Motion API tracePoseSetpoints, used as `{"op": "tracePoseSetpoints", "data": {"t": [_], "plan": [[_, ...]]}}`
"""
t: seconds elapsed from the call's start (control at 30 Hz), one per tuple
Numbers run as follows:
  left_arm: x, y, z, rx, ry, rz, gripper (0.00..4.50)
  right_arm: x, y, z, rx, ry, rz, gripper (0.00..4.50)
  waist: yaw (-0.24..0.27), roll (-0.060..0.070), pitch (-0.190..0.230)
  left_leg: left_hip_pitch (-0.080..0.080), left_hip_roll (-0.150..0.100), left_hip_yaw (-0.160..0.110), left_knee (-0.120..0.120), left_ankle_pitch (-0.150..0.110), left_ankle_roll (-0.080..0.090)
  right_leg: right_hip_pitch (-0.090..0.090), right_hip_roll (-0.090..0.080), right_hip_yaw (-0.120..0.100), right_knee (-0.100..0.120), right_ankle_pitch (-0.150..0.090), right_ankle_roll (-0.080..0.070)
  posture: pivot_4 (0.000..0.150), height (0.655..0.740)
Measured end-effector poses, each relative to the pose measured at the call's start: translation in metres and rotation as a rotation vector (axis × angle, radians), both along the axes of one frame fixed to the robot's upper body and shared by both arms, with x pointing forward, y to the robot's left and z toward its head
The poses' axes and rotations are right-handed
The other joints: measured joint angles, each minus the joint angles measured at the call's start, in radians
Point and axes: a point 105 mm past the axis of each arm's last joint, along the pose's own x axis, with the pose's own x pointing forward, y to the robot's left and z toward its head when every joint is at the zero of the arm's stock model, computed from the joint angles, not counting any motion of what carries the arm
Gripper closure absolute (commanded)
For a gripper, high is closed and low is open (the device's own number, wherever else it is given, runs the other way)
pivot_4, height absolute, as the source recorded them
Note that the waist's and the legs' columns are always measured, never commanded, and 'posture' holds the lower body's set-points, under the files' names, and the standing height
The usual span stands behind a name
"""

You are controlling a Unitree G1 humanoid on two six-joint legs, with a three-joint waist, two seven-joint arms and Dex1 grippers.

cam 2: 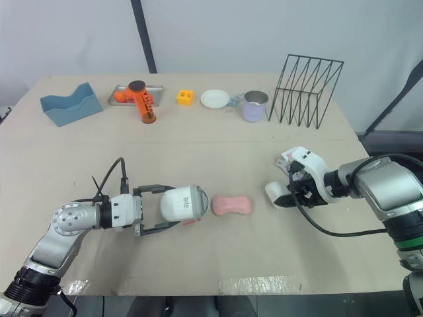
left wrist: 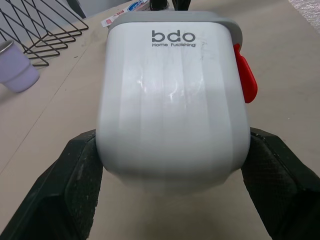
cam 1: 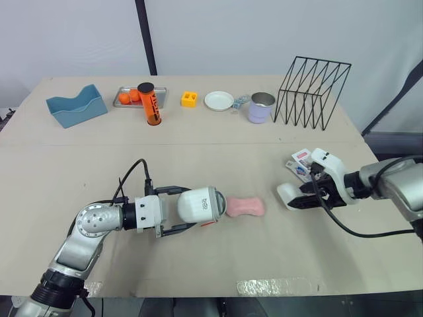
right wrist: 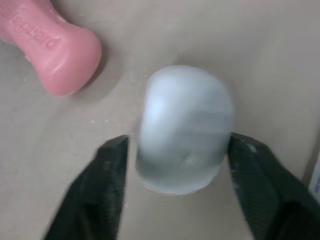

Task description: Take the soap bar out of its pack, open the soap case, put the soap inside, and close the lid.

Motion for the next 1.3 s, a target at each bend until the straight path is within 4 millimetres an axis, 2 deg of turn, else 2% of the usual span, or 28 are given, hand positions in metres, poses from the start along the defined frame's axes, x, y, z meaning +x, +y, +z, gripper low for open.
{"op": "tracePoseSetpoints", "data": {"t": [0.13,0.33,0.43,0.53,0.67,0.77,0.9,1.07,1.3], "plan": [[0.000,0.000,0.000,0.001,0.000,0.000,0.93,0.001,0.000,0.003,0.022,-0.012,-0.003,0.07,0.000,0.000,0.000,0.000,0.000,0.000,0.000,0.000,0.000,0.000,0.000,0.000,0.000,0.000,0.000,0.150,0.7400],[0.000,0.000,-0.001,0.003,0.002,-0.001,0.93,0.008,0.006,0.020,0.121,-0.095,0.021,0.07,0.000,0.000,0.000,0.000,0.000,0.000,0.000,0.000,0.000,0.000,0.000,0.000,0.001,0.000,0.000,0.150,0.7400],[0.001,0.002,-0.002,0.012,0.011,0.000,0.93,0.010,0.020,0.036,0.239,-0.243,0.159,0.07,0.000,0.000,0.000,0.000,0.000,0.000,0.000,0.000,0.000,0.000,0.000,-0.001,0.000,0.000,0.000,0.150,0.7400],[0.002,0.004,-0.003,0.021,0.027,-0.004,0.93,0.008,0.035,0.041,0.348,-0.391,0.288,0.07,0.000,-0.001,0.000,0.000,0.000,-0.001,0.001,0.000,0.000,0.001,0.000,-0.001,0.001,0.000,0.000,0.150,0.7400],[0.003,0.007,-0.005,0.025,0.074,-0.003,0.93,-0.005,0.049,0.029,0.440,-0.460,0.402,0.07,0.000,-0.001,0.000,0.000,0.000,-0.002,0.003,0.000,0.000,0.002,0.000,-0.002,0.001,0.000,0.000,0.150,0.7400],[0.003,0.013,-0.008,0.039,0.148,0.003,0.93,-0.027,0.066,0.016,0.530,-0.514,0.553,0.07,0.000,-0.001,0.000,0.000,0.000,-0.002,0.004,0.000,0.001,0.002,0.001,-0.002,0.002,0.000,0.000,0.150,0.7400],[0.002,0.016,-0.010,0.042,0.208,-0.003,0.93,-0.039,0.073,0.013,0.568,-0.569,0.664,0.07,-0.001,0.000,0.000,0.003,0.000,-0.003,0.005,0.000,0.001,0.005,0.001,-0.003,0.003,0.000,0.000,0.150,0.7400],[-0.001,0.017,-0.008,0.056,0.232,-0.017,0.93,-0.044,0.078,0.010,0.565,-0.604,0.745,0.07,-0.001,0.000,0.000,0.009,0.000,-0.003,0.005,-0.001,0.001,0.013,0.001,-0.003,0.001,0.000,0.001,0.150,0.7400],[0.001,0.019,-0.005,0.069,0.261,-0.010,0.93,-0.041,0.076,0.005,0.565,-0.623,0.747,0.07,0.000,0.000,0.000,0.009,0.000,-0.004,0.005,-0.001,0.001,0.014,0.001,-0.003,0.001,0.000,0.001,0.150,0.7400]]}}
